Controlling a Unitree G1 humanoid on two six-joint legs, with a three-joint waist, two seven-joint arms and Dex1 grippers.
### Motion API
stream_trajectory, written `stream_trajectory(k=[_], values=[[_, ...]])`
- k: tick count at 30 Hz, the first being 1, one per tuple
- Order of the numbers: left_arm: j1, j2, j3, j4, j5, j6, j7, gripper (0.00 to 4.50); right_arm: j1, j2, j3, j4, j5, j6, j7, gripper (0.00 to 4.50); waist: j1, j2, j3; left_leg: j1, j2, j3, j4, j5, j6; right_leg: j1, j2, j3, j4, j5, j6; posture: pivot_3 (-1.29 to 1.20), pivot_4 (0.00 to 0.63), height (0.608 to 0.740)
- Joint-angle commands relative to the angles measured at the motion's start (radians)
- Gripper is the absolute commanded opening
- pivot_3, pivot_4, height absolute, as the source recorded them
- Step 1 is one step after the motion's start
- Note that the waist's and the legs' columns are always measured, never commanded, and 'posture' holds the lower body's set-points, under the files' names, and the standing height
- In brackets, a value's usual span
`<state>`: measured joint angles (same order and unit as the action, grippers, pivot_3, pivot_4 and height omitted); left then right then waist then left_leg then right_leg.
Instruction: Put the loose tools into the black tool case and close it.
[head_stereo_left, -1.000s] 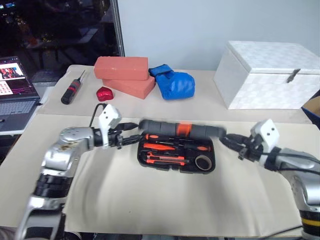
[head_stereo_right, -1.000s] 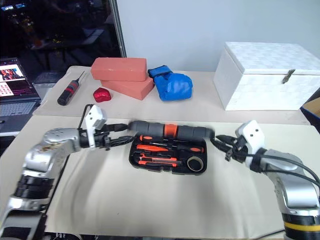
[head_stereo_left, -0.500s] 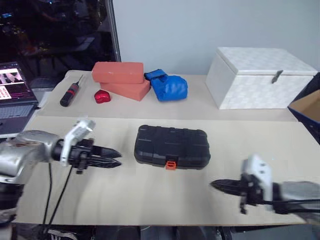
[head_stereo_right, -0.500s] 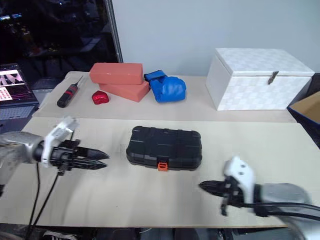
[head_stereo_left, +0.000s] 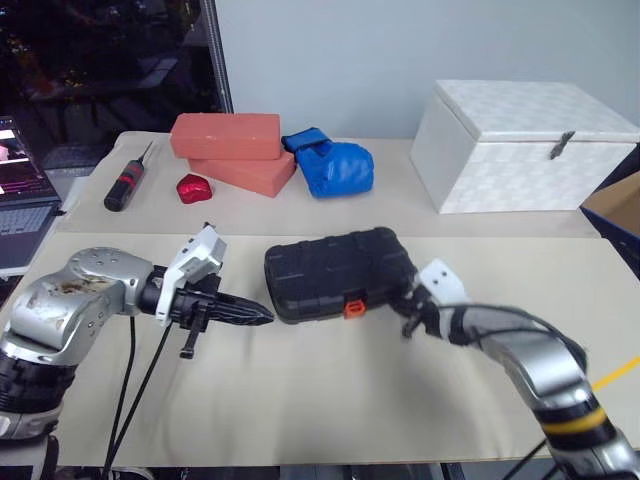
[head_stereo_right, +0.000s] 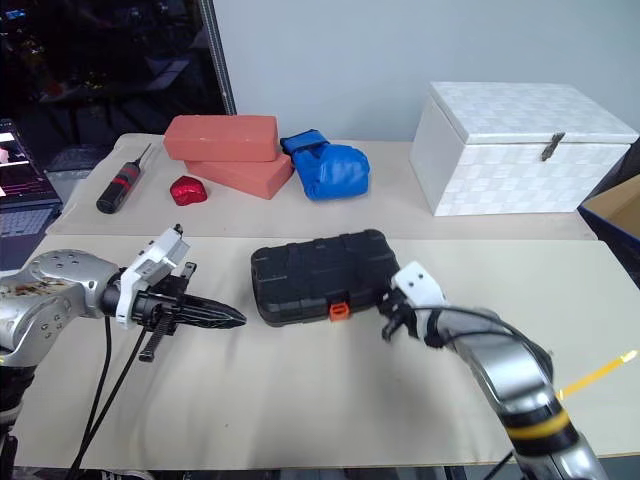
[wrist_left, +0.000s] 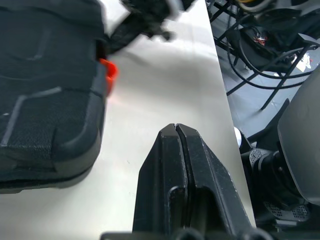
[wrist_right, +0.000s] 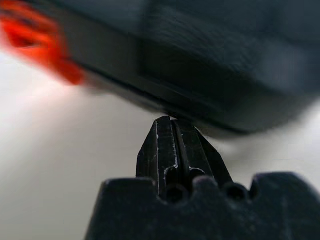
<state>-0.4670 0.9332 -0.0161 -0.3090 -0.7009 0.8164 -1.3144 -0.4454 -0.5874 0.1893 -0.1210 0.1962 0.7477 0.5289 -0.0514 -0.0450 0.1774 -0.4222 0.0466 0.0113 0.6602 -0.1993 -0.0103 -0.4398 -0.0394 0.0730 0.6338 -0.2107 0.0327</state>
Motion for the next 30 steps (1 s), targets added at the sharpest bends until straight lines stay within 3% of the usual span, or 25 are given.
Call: stream_trajectory(k=[1, 6, 11, 19, 20, 30], values=[[-0.008, -0.026, 0.031, -0.037, -0.008, 0.001, 0.074, 0.05, -0.143, 0.06, 0.005, 0.181, -0.068, -0.187, -0.01, 0.0, 0.001, 0.0, 0.0, 0.0, 0.0, 0.0, 0.0, 0.0, 0.0, 0.0, 0.0, 0.0, 0.0, 0.001, 0.0, 0.0, 0.15, 0.74], [-0.029, -0.097, 0.016, -0.055, 0.005, -0.009, 0.187, 0.05, -0.189, 0.093, -0.027, 0.285, -0.052, -0.264, 0.066, 0.0, 0.004, 0.0, 0.0, 0.0, 0.0, -0.001, 0.0, 0.001, 0.001, 0.001, 0.001, 0.0, 0.0, 0.002, 0.0, 0.0, 0.15, 0.74], [-0.073, -0.19, -0.054, -0.005, 0.113, -0.073, 0.295, 0.0, 0.009, 0.019, -0.16, -0.028, 0.101, -0.104, 0.139, 1.43, 0.026, 0.001, 0.001, -0.003, 0.0, -0.004, 0.0, 0.0, 0.002, 0.001, 0.001, -0.001, -0.002, 0.003, -0.003, 0.0, 0.15, 0.74], [-0.159, -0.304, -0.175, 0.196, 0.251, -0.178, 0.294, 2.63, 0.173, 0.056, -0.178, -0.251, 0.137, -0.056, 0.074, 4.16, 0.025, 0.001, 0.001, 0.002, -0.001, -0.004, 0.0, 0.001, 0.001, 0.003, 0.001, -0.001, 0.0, 0.003, 0.0, 0.0, 0.15, 0.74], [-0.171, -0.309, -0.202, 0.23, 0.272, -0.184, 0.278, 3.01, 0.169, 0.075, -0.169, -0.238, 0.13, -0.069, 0.06, 4.27, 0.023, 0.001, 0.001, 0.002, -0.001, -0.004, 0.0, 0.002, 0.001, 0.003, 0.002, -0.001, -0.001, 0.004, 0.0, 0.0, 0.15, 0.74], [-0.188, -0.337, -0.263, 0.356, 0.384, -0.239, 0.252, 3.01, 0.071, 0.182, -0.112, -0.048, 0.058, -0.152, 0.011, 4.27, 0.008, 0.002, 0.0, 0.006, -0.001, -0.004, 0.0, 0.007, 0.001, 0.007, 0.002, 0.0, -0.001, 0.008, -0.001, 0.0, 0.15, 0.74]])
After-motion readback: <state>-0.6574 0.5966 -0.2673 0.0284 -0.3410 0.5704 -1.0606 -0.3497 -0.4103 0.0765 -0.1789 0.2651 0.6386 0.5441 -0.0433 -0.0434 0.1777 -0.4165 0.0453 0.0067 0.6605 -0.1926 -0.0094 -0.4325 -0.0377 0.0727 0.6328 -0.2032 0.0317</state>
